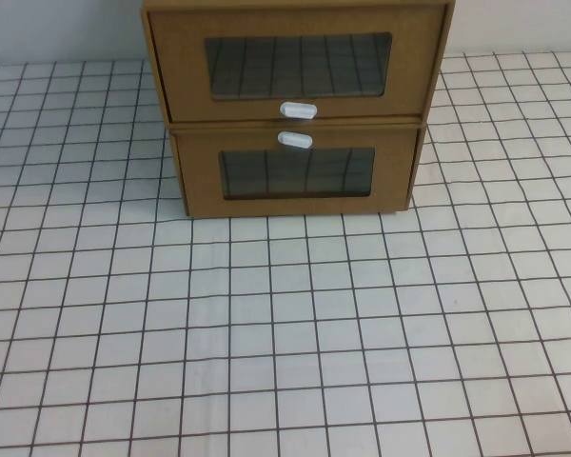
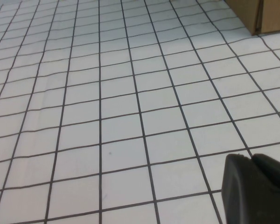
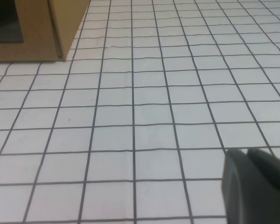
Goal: Open the shoe box
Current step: 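Pull the top drawer of the cardboard box fully open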
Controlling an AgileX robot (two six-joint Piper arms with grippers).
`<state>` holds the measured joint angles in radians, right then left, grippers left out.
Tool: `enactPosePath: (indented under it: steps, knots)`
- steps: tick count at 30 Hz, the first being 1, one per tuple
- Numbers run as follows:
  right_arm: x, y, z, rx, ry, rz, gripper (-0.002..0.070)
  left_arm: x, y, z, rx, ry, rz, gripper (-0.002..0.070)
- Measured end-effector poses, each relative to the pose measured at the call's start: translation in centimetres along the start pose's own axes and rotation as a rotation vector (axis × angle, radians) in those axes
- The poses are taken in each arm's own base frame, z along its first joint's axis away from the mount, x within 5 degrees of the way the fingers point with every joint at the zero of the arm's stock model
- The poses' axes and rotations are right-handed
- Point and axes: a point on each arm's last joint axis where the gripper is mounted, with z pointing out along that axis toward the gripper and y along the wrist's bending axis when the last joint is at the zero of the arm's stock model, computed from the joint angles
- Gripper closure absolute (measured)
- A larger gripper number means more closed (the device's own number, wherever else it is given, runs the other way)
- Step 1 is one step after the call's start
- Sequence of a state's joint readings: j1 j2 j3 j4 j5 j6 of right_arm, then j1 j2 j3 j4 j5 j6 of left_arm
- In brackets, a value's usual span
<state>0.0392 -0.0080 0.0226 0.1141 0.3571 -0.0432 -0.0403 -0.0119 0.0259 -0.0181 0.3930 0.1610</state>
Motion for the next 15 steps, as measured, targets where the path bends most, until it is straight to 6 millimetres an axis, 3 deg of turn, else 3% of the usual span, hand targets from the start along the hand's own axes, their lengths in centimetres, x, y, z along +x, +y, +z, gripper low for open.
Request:
enactPosePath:
  steps: [15]
  knots:
    - [0.0,0.0,0.0,0.0,0.0,0.0,0.069,-0.1,0.02,0.0,-0.002,-0.011,0.0,0.068]
